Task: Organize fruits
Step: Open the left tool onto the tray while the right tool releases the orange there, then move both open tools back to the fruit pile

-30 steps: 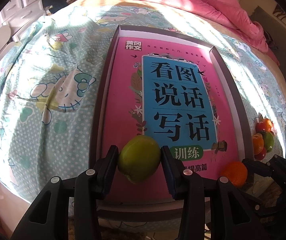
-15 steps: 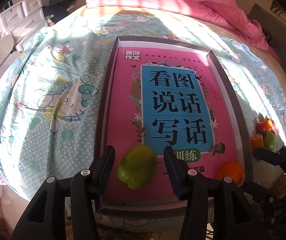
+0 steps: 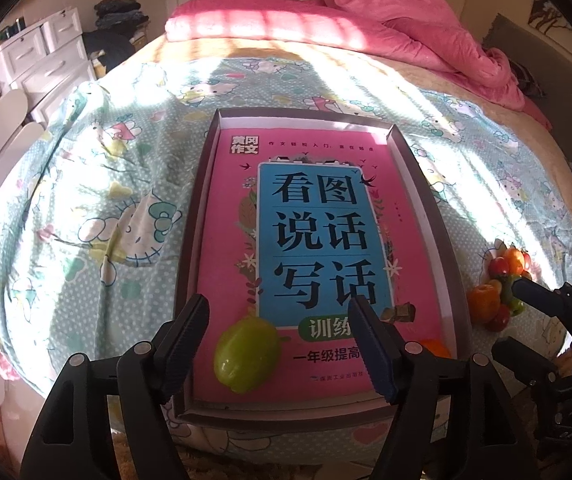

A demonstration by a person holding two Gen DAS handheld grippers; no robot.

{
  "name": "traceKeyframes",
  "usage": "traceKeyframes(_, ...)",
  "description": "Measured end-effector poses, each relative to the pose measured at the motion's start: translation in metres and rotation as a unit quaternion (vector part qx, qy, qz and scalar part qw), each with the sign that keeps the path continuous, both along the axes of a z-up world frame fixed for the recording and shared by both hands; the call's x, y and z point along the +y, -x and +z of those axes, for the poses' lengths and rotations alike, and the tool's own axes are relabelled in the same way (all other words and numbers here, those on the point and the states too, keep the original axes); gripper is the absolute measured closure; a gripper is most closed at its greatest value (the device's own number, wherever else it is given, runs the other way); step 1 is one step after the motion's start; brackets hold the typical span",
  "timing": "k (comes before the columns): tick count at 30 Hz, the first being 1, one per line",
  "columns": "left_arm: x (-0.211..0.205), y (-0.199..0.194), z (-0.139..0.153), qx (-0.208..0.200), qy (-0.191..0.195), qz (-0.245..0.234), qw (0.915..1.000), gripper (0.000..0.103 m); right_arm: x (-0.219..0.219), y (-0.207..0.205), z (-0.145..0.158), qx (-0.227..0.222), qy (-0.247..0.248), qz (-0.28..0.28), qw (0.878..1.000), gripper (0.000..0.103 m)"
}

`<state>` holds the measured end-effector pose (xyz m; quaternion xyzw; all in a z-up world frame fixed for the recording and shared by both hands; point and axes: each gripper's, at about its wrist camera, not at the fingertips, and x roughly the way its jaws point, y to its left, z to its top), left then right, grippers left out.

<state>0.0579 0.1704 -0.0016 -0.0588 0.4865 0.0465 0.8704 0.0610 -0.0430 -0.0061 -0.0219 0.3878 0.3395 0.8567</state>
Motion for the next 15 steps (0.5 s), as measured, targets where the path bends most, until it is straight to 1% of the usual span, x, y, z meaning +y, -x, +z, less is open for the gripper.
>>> traceKeyframes(3, -0.006, 0.0, 0.006, -0.007, -0.002, -0.001, 1.0, 0.027, -0.008, -0.002, 0.004, -0.004, -0.007, -0.011, 1.0, 0.033)
traceKeyframes(6, -0.014, 0.002, 0.012, -0.016, -0.003, -0.007, 0.9998, 0.026, -0.017, -0.004, 0.006, -0.009, -0.011, -0.022, 1.0, 0.03)
traceKeyframes(15, -0.054, 0.005, 0.024, -0.028, 0.006, -0.049, 0.9984, 0.025, -0.057, -0.007, 0.013, -0.019, -0.023, -0.065, 0.997, 0.029)
